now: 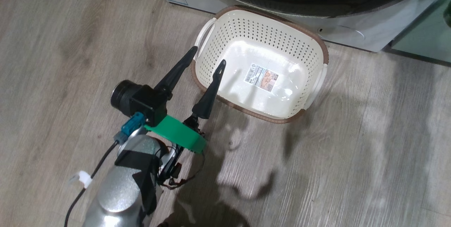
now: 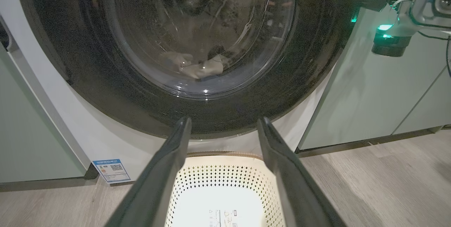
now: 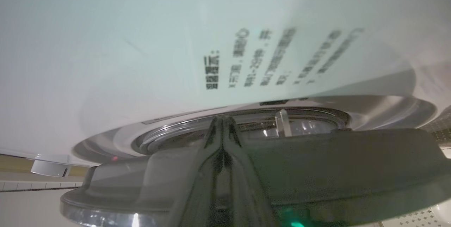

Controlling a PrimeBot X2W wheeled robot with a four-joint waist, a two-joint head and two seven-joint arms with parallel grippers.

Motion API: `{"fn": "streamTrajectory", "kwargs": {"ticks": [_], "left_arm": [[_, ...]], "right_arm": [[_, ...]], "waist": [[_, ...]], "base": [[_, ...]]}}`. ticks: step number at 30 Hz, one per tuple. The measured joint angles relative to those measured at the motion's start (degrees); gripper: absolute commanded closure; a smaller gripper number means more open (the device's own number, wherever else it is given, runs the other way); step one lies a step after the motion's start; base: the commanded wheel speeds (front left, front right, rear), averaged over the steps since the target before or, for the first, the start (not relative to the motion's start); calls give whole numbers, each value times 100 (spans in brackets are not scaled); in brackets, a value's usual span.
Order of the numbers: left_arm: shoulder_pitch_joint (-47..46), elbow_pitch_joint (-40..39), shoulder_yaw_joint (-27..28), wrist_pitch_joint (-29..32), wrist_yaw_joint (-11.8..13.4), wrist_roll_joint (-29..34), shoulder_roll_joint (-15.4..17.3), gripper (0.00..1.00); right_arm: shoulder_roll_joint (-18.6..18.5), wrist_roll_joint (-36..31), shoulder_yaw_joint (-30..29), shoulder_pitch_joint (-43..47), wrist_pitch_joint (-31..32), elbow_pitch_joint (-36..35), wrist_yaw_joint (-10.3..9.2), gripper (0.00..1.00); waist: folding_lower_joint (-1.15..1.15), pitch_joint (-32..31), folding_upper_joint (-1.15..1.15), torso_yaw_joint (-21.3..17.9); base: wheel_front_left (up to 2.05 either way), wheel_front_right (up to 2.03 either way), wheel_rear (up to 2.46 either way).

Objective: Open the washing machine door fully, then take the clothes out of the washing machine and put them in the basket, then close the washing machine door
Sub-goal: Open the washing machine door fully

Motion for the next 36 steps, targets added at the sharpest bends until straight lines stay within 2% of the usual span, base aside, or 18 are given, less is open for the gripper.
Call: {"fn": "streamTrajectory", "kwargs": {"ticks": [13, 29, 36], "left_arm": [[0, 83, -5, 0, 1, -1, -11, 0], [44, 148, -30, 0, 3, -1, -13, 0], [192, 172, -7, 0, 3, 0, -13, 0]], "right_arm": [[-47, -25, 108, 2, 347, 3, -1, 100], [9, 141, 293, 872, 1206, -790, -1, 100], [234, 299, 542, 1507, 1682, -1443, -1, 100]], "waist": [[0, -89, 0, -24], [0, -321, 0, -152], [-1, -445, 0, -244]], "base": [[0, 0, 0], [0, 0, 0], [0, 0, 0]]}}
